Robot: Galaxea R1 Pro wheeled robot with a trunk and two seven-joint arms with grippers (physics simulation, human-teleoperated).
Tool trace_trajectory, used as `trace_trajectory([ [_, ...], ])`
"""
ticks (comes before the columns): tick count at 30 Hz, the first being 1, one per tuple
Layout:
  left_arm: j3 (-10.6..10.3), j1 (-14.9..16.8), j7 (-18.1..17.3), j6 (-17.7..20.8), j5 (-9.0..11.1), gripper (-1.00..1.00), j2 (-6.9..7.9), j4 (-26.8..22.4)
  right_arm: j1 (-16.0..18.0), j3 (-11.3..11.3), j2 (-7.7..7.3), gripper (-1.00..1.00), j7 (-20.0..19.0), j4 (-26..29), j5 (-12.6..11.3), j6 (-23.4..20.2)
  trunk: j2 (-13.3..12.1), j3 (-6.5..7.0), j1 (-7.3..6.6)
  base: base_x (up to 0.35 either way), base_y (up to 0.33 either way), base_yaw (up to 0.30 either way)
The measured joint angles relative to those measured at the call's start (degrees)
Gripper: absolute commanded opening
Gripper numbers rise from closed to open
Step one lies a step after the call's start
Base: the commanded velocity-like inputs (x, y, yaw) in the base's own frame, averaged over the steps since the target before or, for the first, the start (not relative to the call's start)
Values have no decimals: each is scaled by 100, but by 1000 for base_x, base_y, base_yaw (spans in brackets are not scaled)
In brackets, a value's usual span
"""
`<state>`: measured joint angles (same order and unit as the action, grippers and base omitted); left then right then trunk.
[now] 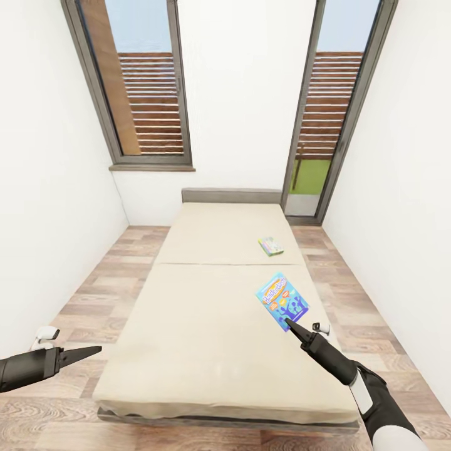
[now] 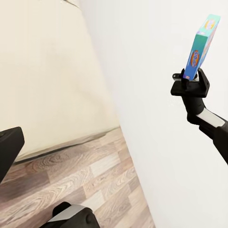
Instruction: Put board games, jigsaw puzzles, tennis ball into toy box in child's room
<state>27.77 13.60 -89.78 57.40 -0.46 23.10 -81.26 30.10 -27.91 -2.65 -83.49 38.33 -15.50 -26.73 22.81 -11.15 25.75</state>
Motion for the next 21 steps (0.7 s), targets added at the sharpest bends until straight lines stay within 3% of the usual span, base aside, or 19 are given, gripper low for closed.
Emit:
trace_trajectory([
  [21, 0, -1, 0, -1, 0, 100, -7, 2, 0, 2, 9, -100, 0, 0, 0, 3, 0, 197, 0, 0, 0, 0],
])
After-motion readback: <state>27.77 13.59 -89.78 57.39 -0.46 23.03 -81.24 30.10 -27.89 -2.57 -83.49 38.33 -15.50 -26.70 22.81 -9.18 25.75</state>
